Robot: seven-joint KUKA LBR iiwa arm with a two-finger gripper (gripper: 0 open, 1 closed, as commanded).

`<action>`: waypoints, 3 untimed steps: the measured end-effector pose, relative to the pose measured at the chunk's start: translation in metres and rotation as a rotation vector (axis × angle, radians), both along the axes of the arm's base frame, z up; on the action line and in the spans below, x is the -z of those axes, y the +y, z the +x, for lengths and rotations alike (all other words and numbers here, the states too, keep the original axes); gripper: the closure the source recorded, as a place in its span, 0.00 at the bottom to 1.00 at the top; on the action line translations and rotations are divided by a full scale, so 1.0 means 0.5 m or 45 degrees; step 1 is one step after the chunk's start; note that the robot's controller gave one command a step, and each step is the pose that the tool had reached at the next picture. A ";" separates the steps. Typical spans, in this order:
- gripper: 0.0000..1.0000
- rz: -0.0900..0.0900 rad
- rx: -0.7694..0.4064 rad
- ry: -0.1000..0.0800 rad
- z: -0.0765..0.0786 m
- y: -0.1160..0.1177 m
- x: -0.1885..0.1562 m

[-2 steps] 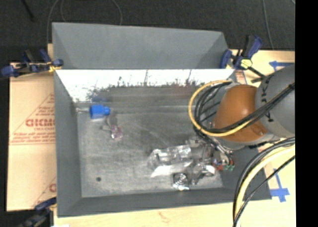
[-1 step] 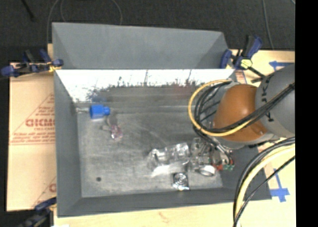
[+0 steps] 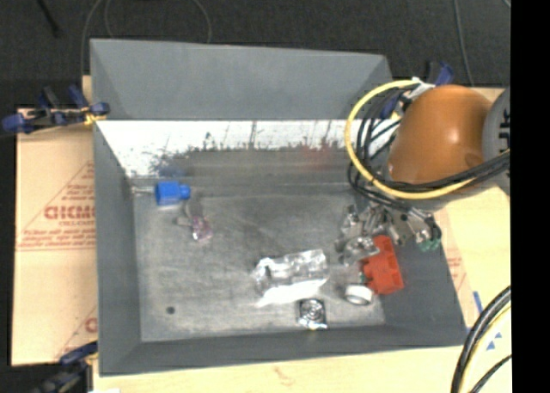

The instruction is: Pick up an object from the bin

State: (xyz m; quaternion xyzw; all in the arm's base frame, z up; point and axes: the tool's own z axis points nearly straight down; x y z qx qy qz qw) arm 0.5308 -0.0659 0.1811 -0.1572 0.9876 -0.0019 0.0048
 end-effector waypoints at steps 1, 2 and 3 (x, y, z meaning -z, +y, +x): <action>0.00 0.002 0.001 0.008 -0.003 0.001 0.006; 0.00 -0.003 -0.338 0.002 -0.036 0.017 0.178; 0.00 -0.004 -0.078 0.010 -0.018 0.098 0.215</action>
Offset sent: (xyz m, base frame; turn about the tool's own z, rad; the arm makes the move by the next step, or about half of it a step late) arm 0.0000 0.0000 0.0000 0.0000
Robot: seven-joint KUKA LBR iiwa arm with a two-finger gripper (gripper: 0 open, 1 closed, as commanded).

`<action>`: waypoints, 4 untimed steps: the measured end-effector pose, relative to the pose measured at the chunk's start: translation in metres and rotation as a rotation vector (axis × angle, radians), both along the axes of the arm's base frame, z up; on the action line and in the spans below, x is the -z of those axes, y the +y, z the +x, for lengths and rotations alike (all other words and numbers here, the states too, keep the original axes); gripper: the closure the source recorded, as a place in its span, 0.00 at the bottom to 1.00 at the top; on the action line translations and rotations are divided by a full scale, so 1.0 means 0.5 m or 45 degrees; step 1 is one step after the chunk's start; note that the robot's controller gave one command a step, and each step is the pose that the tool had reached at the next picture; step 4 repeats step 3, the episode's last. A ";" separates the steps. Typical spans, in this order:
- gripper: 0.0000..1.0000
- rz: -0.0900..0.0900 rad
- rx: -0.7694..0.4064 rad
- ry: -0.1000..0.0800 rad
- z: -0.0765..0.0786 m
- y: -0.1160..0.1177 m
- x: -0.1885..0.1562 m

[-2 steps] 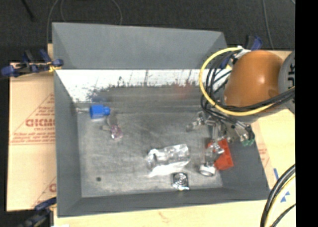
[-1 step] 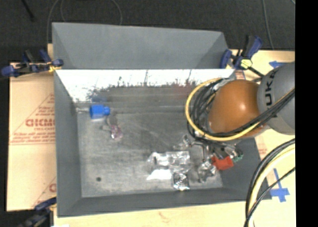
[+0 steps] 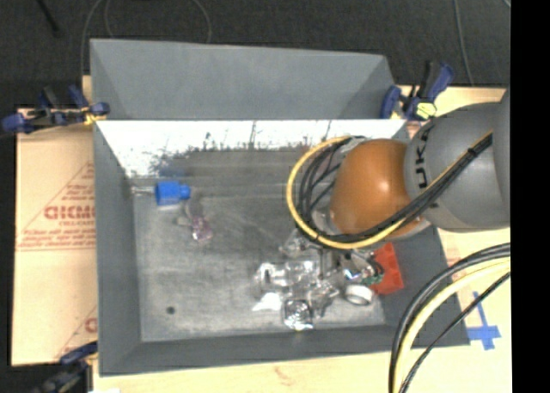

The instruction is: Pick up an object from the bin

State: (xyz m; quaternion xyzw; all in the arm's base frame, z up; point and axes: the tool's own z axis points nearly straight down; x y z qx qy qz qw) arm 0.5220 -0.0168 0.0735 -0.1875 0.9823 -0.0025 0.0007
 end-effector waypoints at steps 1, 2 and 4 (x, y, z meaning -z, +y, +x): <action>1.00 0.002 -0.002 -0.018 0.007 0.002 -0.005; 1.00 0.003 0.113 0.013 0.032 0.007 -0.002; 1.00 0.003 0.141 -0.007 -0.014 -0.003 -0.257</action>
Offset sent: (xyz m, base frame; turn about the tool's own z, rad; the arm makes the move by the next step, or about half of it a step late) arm 0.0000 0.0000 0.0000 0.0000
